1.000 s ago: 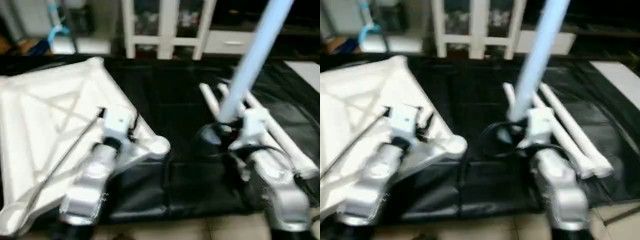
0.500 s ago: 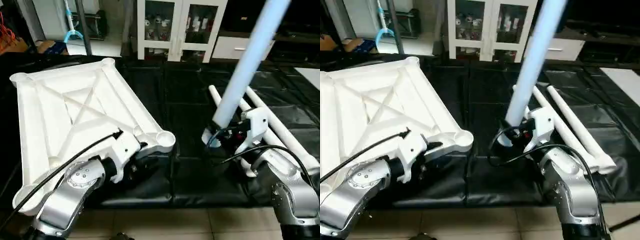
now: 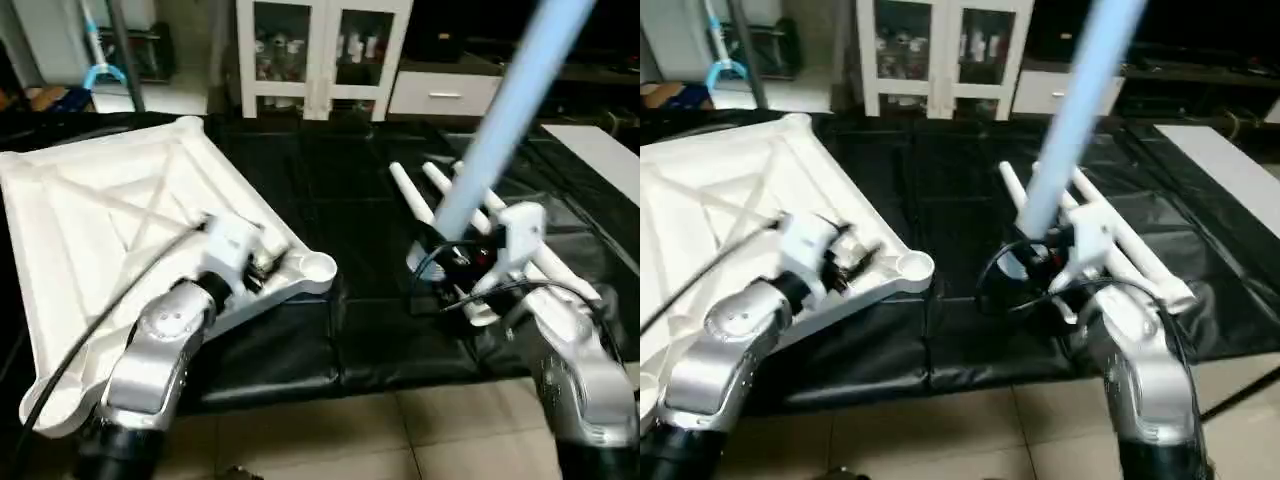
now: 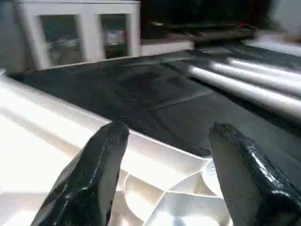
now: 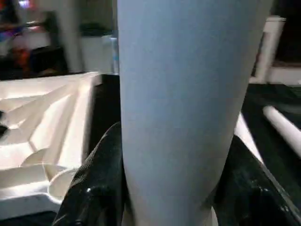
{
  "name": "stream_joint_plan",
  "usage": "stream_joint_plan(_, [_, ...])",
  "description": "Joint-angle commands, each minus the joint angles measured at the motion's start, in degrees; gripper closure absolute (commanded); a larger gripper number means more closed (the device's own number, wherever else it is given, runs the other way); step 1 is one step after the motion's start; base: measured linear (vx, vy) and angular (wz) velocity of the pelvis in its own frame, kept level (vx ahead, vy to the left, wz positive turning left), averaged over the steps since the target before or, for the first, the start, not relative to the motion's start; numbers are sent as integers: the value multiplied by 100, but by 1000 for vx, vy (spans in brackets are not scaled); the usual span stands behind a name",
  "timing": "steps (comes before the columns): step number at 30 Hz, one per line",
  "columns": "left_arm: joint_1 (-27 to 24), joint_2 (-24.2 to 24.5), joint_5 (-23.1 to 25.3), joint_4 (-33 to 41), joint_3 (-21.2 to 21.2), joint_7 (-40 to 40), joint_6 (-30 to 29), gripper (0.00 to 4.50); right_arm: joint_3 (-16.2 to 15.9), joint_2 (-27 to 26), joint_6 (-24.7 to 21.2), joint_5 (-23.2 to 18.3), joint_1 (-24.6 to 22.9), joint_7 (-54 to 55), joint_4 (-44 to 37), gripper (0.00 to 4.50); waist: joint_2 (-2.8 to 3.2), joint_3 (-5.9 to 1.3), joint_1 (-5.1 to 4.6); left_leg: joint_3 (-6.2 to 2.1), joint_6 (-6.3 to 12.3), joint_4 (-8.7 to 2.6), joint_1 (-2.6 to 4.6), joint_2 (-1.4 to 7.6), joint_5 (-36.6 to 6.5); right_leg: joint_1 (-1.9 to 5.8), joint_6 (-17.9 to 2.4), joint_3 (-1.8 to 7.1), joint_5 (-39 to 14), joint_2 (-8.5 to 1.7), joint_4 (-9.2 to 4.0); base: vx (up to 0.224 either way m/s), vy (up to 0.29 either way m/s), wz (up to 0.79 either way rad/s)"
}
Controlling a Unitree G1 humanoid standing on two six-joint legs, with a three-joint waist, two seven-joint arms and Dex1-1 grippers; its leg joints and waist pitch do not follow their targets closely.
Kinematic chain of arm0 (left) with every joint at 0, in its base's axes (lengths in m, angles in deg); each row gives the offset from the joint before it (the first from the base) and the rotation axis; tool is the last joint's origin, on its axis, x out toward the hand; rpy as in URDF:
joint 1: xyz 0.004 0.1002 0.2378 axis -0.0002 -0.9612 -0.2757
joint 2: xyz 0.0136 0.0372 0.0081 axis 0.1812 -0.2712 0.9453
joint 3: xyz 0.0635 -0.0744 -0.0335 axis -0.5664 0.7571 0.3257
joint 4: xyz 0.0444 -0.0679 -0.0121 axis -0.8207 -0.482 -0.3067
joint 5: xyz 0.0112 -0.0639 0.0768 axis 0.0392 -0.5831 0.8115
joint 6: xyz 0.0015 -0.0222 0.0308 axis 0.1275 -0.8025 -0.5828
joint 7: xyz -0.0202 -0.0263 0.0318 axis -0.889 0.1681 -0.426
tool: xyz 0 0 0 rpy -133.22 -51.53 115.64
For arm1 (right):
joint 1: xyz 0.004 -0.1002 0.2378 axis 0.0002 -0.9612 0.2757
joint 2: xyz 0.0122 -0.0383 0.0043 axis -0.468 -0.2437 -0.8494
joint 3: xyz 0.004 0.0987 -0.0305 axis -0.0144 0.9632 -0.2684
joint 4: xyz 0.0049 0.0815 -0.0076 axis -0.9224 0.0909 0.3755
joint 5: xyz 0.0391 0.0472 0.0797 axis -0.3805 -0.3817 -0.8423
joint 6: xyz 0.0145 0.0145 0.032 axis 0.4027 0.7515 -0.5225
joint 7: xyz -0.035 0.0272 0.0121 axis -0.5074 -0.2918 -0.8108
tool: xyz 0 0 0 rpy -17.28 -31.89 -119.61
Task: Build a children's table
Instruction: Pick table leg
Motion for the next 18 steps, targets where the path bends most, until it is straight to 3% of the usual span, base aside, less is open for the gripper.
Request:
stream_joint_plan(1, [-209, -123, 116, 229, -21, 348, 185, 139, 23, -54, -31, 22, -228, 199, -337, 260, 58, -285, -34, -309, -826, -641, 226, 442, -3955, -64, -593, 63, -2230, -280, -522, 0, 0, 0])
stream_joint_plan(2, [-321, -124, 217, 324, -82, 405, 243, 139, 25, -98, -22, 23, -321, 253, -395, 260, 148, -281, -39, -323, -870, -663, 232, 440, -4098, -65, -559, 51, -2217, -261, -518, -15, 27, -18])
stream_joint_plan(3, [-322, -124, 218, 325, -83, 406, 244, 139, 25, -98, -22, 23, -322, 253, -395, 260, 106, -277, -68, -322, -873, -676, 223, 443, -4154, -63, -534, 36, -2202, -243, -532, -14, 30, -20])
stream_joint_plan(4, [-438, -114, 332, 429, -168, 434, 323, 139, 29, -119, -12, 43, -399, 299, -458, 260, 101, -277, -74, -337, -865, -688, 219, 444, -4228, -44, -512, 16, -2196, -237, -523, -14, 30, -20])
stream_joint_plan(5, [-580, -182, 337, 578, -245, 446, 376, 139, 52, -150, -15, 34, -473, 354, -550, 260, 181, -263, -70, -349, -885, -716, 221, 443, -4356, -43, -506, 12, -2212, -230, -501, -11, 27, -20])
stream_joint_plan(6, [-667, -231, 326, 676, -289, 450, 407, 139, 65, -170, -21, 26, -513, 392, -612, 260, 187, -240, -71, -340, -914, -735, 233, 446, -4500, -61, -493, -4, -2257, -208, -527, 0, 0, 0])
stream_joint_plan(7, [-700, -272, 320, 729, -323, 479, 350, 139, 82, -188, -40, 17, -530, 432, -666, 260, 197, -213, -83, -326, -946, -780, 254, 443, -4808, -63, -450, -61, -2395, -151, -531, 0, 0, 0])
stream_joint_plan(8, [-675, -351, 293, 684, -307, 552, 340, 139, 84, -186, -51, 24, -521, 454, -708, 260, 249, -179, -64, -249, -971, -905, 271, 453, -5160, -49, -447, -194, -2384, -34, -500, -57, 4, -6])
stream_joint_plan(9, [-675, -351, 293, 684, -307, 552, 340, 139, 84, -186, -51, 24, -521, 454, -708, 260, 275, -174, -43, -173, -981, -1056, 202, 482, -5327, 45, -480, -293, -2148, 67, -341, -57, 4, -6])
stream_joint_plan(10, [-610, -401, 365, 571, -273, 635, 441, 139, 57, -180, -76, 95, -494, 514, -722, 260, 307, -154, 180, 70, -939, -1563, -266, 582, -5579, 474, -441, -355, -1353, 192, 581, -105, -20, 5])
stream_joint_plan(11, [-551, -425, 391, 516, -246, 677, 383, 139, 7, -174, -72, 188, -448, 561, -701, 260, 124, -269, 398, 482, -847, -1470, -234, 436, -4488, 407, -344, -125, -1567, 149, 663, -103, -88, 13])
stream_joint_plan(12, [-503, -435, 420, 487, -237, 706, 349, 139, -35, -162, -69, 260, -406, 591, -682, 260, -114, -329, 306, 424, -846, -817, 238, 380, -3555, -88, -112, 142, -3247, -119, 91, -103, -88, 13])
stream_joint_plan(13, [-483, -439, 427, 478, -242, 745, 329, 139, -68, -154, -73, 300, -388, 620, -686, 260, -132, -337, 244, -202, -294, 576, 576, 85, -958, -664, 35, 707, -5389, -677, -944, 61, -133, 20])
stream_joint_plan(14, [-459, -440, 456, 492, -250, 806, 276, 139, -85, -154, -88, 312, -359, 642, -676, 260, 11, -214, 276, -455, -188, 412, 68, 84, -420, 1, -545, 676, -4590, -639, -715, 135, -49, 5])
stream_joint_plan(15, [-432, -440, 509, 502, -261, 874, 227, 139, -96, -166, -63, 354, -317, 687, -646, 260, -28, -209, 383, -471, -39, 143, -74, 223, -676, 215, -878, 117, -3690, -720, -549, 80, -74, 46])
stream_joint_plan(16, [-417, -447, 564, 514, -271, 930, 188, 139, -113, -176, -44, 390, -285, 725, -622, 260, 228, -332, 190, -799, -136, -349, 249, 541, -2148, -22, -1222, -269, -1904, 33, -69, -12, -15, 36])
stream_joint_plan(17, [-406, -455, 608, 528, -284, 964, 167, 139, -149, -177, -40, 409, -260, 723, -593, 260, 437, -326, 54, -1326, -139, -706, 209, 766, -3204, 26, -1293, -302, -804, 169, 324, -106, -53, 77])
stream_joint_plan(18, [-409, -453, 627, 547, -289, 975, 173, 139, -171, -179, -44, 412, -260, 717, -588, 260, 546, -289, 37, -1501, -271, -853, 233, 822, -3746, -31, -1211, -321, -729, 228, 508, -81, -71, 63])
